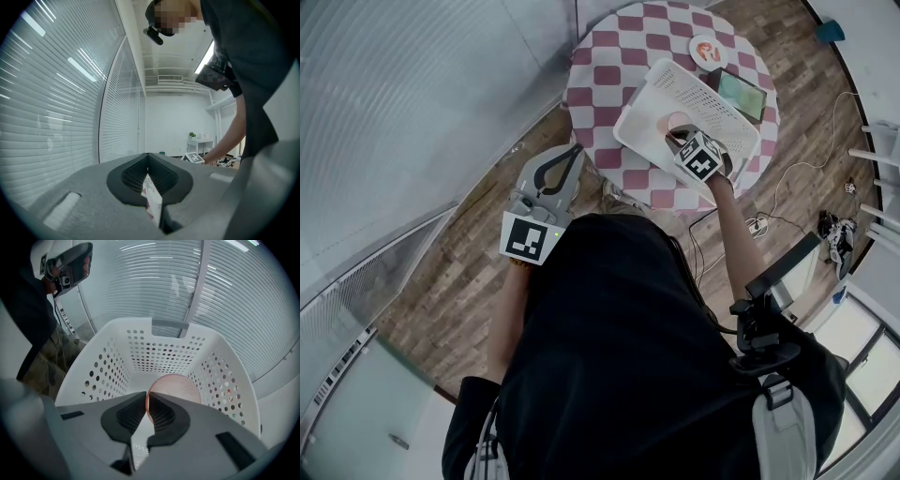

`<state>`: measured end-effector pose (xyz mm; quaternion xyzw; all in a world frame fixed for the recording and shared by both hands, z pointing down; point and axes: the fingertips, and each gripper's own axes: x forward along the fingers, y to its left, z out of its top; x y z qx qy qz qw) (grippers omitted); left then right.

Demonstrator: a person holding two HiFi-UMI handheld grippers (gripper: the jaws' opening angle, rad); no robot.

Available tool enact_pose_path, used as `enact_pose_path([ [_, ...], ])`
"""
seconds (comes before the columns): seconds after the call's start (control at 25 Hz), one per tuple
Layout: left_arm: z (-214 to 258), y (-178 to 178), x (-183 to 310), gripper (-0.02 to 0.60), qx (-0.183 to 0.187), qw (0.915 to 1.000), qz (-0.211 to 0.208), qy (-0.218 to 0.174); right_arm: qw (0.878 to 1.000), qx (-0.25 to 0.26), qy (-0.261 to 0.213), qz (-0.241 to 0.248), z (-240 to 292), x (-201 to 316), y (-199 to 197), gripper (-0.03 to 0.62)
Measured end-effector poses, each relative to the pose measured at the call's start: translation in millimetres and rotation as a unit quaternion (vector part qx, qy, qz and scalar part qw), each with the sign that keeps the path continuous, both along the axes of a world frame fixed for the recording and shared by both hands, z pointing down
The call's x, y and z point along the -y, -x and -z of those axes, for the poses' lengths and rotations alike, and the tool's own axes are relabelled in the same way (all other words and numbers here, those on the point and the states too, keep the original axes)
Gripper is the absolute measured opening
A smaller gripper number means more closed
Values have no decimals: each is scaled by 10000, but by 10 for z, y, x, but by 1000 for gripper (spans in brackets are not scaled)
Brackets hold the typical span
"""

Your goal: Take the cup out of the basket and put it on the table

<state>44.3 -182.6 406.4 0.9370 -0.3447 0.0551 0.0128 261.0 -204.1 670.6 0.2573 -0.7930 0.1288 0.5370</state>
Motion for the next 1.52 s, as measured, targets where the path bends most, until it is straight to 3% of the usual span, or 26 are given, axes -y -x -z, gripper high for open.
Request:
enact_pose_path([
  [1.32, 2, -343, -34, 6, -82, 9980, -626, -31, 9977, 136, -544, -374, 417, -88, -68, 28],
  [1.52, 2, -402, -44, 6, -106, 9977, -676, 21, 9952, 397, -629, -630, 524, -88, -83, 28],
])
